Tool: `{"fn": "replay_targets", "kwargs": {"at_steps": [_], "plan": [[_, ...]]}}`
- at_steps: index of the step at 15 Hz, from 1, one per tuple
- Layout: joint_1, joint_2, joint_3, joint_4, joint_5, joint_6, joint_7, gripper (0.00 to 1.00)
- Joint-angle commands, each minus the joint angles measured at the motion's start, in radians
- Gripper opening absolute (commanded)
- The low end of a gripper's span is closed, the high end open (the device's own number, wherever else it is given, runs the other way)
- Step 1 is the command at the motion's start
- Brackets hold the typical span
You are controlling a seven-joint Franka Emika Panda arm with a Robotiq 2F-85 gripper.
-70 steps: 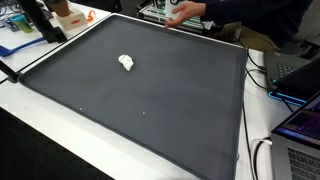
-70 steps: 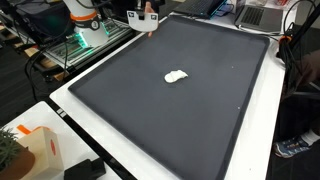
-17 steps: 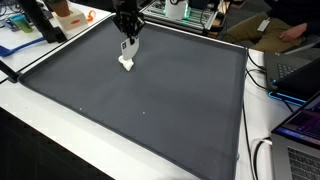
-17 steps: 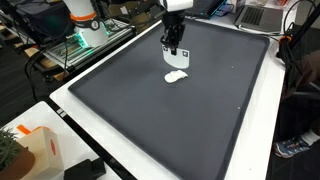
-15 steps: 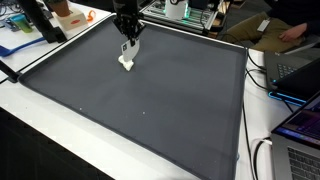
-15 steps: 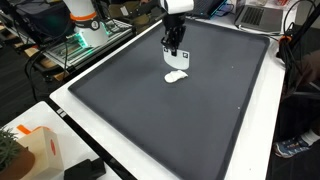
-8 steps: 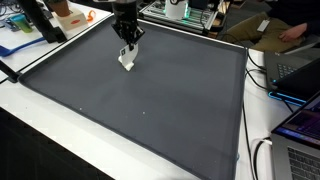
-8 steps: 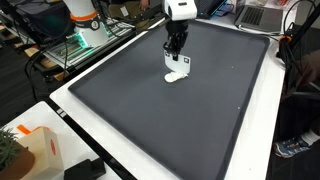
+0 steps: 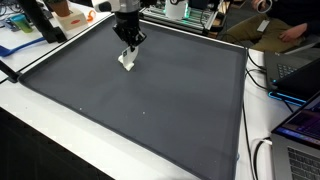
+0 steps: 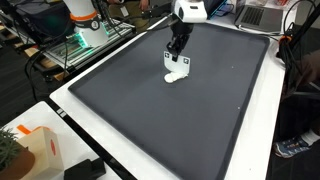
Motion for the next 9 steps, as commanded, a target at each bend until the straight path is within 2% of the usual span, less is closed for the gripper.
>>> {"fn": "replay_targets", "kwargs": {"at_steps": [1,2,3,5,9], "plan": [[0.028,0.101,-0.029,0.042,-0.062,-0.068,0.082,0.01],[0.017,0.015,-0.007,0.026,-0.023,-0.043,0.037,0.01],[0.021,0.017,-0.006,0.033,-0.022,-0.048,0.041,0.04],[0.022,0.017,-0.005,0.033,-0.022,-0.048,0.041,0.01],[0.030,0.088,-0.022,0.108,-0.036,-0.021,0.120,0.01]]}}
